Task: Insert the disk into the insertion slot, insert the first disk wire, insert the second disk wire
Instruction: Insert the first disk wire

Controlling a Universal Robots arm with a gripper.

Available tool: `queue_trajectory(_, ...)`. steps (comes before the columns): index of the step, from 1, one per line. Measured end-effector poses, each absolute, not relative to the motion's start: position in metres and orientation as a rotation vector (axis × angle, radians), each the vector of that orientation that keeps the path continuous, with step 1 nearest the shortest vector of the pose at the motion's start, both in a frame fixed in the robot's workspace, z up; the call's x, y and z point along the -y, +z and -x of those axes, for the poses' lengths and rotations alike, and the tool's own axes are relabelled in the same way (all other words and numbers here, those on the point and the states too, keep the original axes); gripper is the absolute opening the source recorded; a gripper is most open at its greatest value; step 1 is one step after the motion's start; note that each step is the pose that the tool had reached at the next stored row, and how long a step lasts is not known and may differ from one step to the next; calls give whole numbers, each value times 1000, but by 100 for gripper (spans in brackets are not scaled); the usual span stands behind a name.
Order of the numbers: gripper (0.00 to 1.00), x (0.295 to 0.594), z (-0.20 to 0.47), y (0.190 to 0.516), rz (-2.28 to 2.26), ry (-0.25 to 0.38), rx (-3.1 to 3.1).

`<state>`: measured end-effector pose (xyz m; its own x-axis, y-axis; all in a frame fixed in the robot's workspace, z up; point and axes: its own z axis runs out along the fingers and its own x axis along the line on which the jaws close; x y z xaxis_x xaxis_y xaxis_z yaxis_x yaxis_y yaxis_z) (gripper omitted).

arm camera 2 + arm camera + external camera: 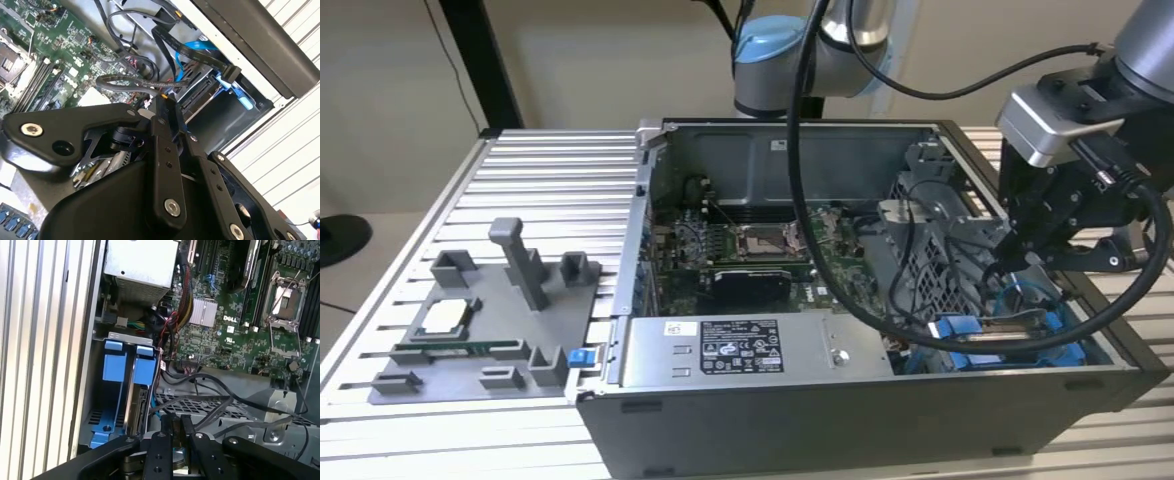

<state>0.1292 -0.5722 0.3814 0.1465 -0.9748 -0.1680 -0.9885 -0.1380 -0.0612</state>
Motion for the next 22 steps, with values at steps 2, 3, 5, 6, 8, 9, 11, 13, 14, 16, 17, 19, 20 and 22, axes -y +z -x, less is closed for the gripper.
queue_trajectory(2, 0, 575, -131, 381, 2255, 131, -1951)
queue_trajectory(3, 0, 576, -132, 380, 2255, 131, -1951)
queue_trajectory(5, 0, 580, -134, 380, 2255, 131, -1952)
queue_trajectory(6, 0, 581, -134, 379, 2255, 131, -1952)
queue_trajectory(8, 0, 585, -136, 378, 2255, 132, -1952)
queue_trajectory(9, 0, 586, -136, 378, 2255, 132, -1952)
queue_trajectory(11, 0, 587, -137, 378, 2255, 132, -1952)
queue_trajectory(13, 0, 587, -137, 378, 2255, 132, -1952)
queue_trajectory(14, 0, 587, -137, 378, 2255, 132, -1952)
queue_trajectory(16, 0, 587, -137, 378, 2255, 132, -1952)
queue_trajectory(17, 0, 587, -137, 377, 2255, 131, -1953)
queue_trajectory(19, 0, 587, -137, 377, 2257, 129, -1958)
queue_trajectory(20, 0, 587, -137, 376, 2257, 128, -1961)
queue_trajectory(22, 0, 588, -137, 376, 2257, 124, -1969)
